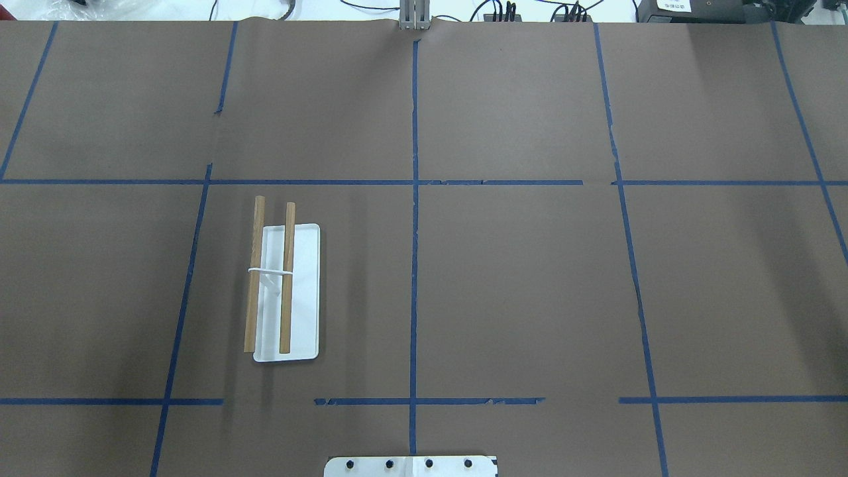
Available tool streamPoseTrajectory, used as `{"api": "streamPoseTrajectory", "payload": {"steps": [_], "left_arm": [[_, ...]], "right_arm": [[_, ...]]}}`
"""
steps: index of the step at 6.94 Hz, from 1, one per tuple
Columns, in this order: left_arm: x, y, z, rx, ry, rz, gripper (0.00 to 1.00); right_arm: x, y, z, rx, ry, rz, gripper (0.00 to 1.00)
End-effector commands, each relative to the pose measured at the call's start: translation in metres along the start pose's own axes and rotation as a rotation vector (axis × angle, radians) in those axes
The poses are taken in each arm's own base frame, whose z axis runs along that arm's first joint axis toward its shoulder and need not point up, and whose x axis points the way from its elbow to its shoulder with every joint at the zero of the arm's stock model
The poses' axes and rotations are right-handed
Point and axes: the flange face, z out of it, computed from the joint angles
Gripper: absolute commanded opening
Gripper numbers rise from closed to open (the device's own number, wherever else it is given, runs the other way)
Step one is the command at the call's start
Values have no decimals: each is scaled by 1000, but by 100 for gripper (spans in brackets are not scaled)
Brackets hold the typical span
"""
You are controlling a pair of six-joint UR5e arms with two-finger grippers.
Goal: Hang towel on rack
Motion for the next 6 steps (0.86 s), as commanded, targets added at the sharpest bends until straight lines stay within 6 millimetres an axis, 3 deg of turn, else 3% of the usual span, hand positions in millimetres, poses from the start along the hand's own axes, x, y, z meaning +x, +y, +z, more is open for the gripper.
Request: {"api": "streamPoseTrajectory", "payload": {"steps": [1,4,5,6], "left_arm": [[-1,0,1,-1,-3,4,100],[3,-2,-5,12,-8,12,100],[11,-12,-16,37,-20,33,100],[32,-22,-40,90,-21,70,100]], "right_arm": [[0,0,-1,1,0,-1,100],[-2,-4,-3,7,0,-8,100],[-18,-10,-20,43,7,-46,100],[-40,-15,-36,104,8,-114,100]]}}
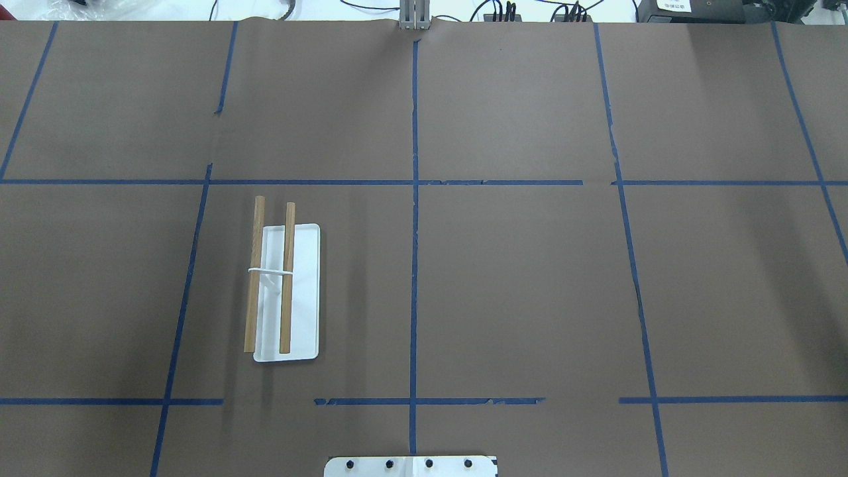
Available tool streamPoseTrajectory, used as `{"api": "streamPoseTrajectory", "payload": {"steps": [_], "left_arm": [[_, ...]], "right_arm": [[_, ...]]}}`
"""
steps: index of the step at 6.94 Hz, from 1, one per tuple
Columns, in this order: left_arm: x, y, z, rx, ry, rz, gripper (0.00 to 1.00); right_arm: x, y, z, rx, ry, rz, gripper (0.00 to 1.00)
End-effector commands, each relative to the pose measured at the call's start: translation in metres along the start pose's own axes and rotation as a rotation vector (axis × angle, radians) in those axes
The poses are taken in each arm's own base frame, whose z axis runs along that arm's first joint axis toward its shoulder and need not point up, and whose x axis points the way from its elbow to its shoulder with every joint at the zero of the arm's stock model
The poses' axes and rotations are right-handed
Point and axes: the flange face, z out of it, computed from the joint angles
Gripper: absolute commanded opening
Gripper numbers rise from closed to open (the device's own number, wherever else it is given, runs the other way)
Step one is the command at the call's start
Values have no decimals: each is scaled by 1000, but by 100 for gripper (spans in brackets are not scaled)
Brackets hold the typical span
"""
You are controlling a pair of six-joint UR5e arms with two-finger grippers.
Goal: Hang towel on rack
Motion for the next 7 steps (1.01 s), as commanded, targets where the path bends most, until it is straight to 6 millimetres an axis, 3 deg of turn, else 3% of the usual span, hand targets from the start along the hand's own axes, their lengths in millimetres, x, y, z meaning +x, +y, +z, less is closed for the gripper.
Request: {"api": "streamPoseTrajectory", "payload": {"steps": [1,2,3,4,5,7], "left_arm": [[27,-22,-33,77,-8,60,100],[40,-53,-51,151,-16,126,100],[47,-56,-61,213,-25,180,100],[47,-56,-61,263,-31,225,100],[47,-56,-61,281,-33,239,100],[50,-56,-65,290,-32,247,100]], "right_arm": [[-34,-14,-20,146,-6,-162,100],[-35,-13,-17,173,2,-198,100],[-24,2,-5,150,8,-211,98],[5,29,24,121,31,-259,100],[31,36,53,133,35,-283,100],[96,68,123,171,49,-311,100]]}}
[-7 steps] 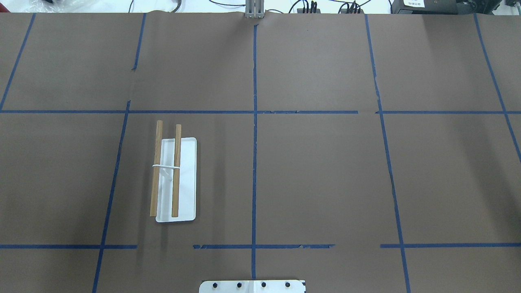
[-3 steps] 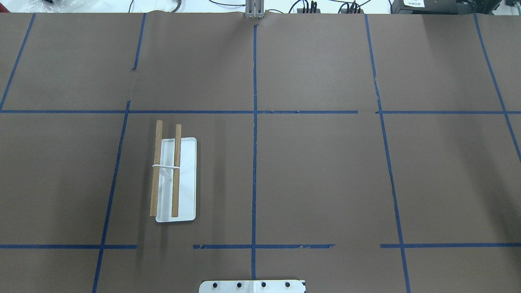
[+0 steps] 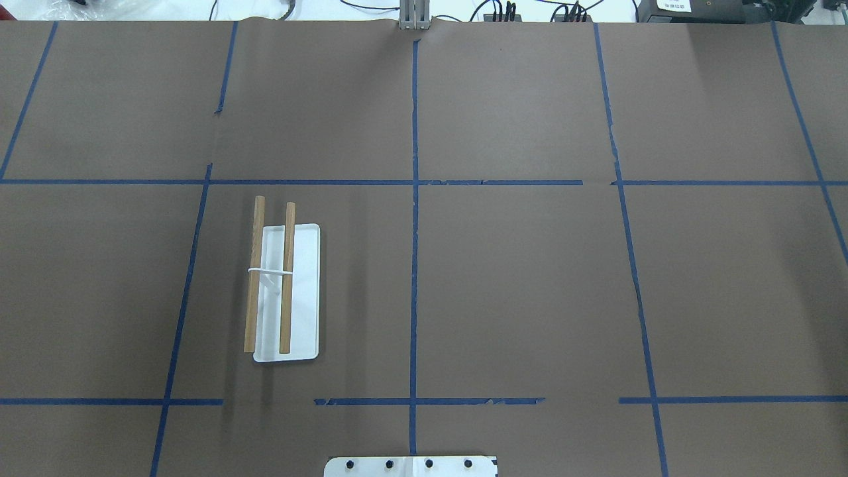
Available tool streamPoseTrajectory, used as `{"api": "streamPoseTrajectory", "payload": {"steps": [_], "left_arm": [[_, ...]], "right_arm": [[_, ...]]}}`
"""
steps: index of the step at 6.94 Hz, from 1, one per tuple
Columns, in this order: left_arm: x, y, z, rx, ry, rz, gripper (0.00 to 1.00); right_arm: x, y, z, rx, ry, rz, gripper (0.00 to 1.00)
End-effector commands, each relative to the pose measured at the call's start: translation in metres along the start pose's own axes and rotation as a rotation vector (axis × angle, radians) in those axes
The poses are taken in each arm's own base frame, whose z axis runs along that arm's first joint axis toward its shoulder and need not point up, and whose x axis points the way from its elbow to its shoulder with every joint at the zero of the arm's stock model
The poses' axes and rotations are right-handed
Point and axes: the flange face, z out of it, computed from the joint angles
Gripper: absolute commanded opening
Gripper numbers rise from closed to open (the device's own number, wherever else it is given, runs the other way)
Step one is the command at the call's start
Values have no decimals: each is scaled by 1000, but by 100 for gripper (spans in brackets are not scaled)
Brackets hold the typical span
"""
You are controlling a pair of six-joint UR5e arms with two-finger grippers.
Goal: Hang towel on rack
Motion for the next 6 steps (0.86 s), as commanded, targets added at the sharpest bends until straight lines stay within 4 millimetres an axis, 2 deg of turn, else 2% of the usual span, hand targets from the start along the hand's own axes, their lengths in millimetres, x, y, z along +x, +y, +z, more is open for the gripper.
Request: {"api": "streamPoseTrajectory", "payload": {"steps": [1,2,3,4,5,6], "left_arm": [[1,-1,-1,10,0,9,100],[2,-2,-3,15,0,13,100],[3,-3,-4,18,-1,18,100],[4,-5,-6,22,-1,21,100],[4,-5,-6,22,-1,21,100],[5,-6,-6,22,0,23,100]], "right_arm": [[41,63,60,12,30,-27,98],[38,76,79,-27,55,-54,93],[32,81,91,-60,52,-72,92],[32,100,103,-88,42,-89,92],[30,123,103,-80,42,-107,92],[28,139,103,-82,40,-110,80]]}}
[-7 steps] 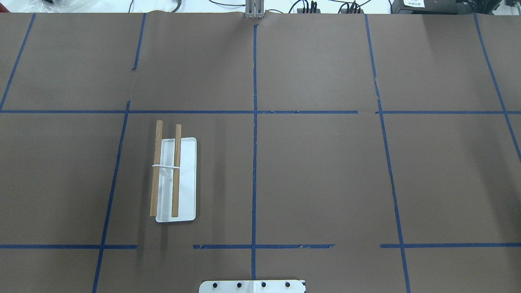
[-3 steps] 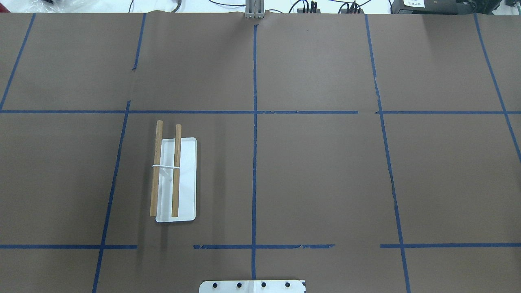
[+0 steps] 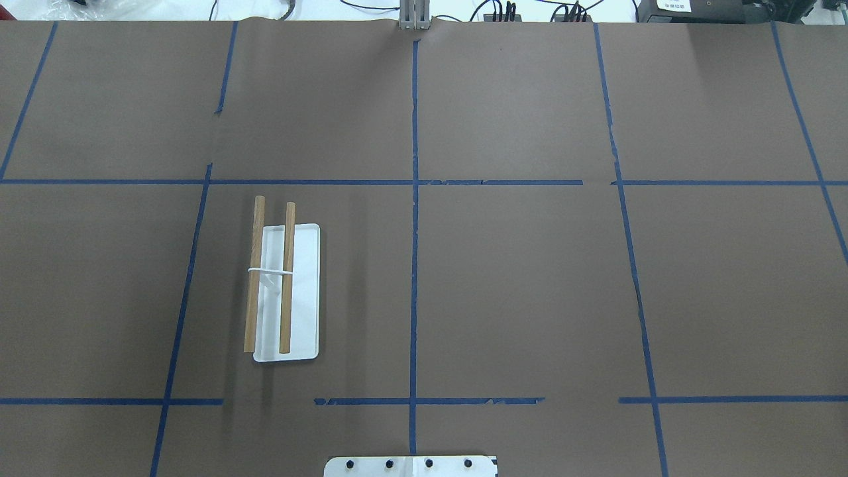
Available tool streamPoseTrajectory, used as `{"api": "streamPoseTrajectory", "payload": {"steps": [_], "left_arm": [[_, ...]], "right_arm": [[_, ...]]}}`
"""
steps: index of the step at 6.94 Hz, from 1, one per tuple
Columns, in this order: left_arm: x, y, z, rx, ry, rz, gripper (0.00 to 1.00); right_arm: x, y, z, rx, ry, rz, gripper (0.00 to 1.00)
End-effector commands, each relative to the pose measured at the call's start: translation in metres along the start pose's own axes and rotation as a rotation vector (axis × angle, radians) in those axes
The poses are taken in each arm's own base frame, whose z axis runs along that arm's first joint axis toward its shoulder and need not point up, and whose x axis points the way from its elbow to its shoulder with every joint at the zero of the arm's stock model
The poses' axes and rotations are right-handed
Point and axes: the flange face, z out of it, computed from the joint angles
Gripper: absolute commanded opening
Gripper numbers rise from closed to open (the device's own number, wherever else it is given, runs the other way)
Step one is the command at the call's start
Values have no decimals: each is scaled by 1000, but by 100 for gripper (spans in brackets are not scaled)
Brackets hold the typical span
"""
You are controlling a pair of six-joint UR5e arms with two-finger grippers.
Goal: Hang towel on rack
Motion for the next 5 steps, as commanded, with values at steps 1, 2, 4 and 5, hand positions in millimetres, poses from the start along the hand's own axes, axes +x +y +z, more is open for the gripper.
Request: {"api": "streamPoseTrajectory", "payload": {"steps": [1,2,4,5], "left_arm": [[1,-1,0,1,1,2,100],[1,-1,0,1,1,2,100],[0,0,0,1,0,0,100],[1,0,-1,2,0,1,100]], "right_arm": [[-8,22,7,-14,-6,-29,60],[-12,19,11,-23,-7,-63,28],[-12,14,11,-24,10,-100,0],[-11,13,11,-24,22,-136,0]]}}
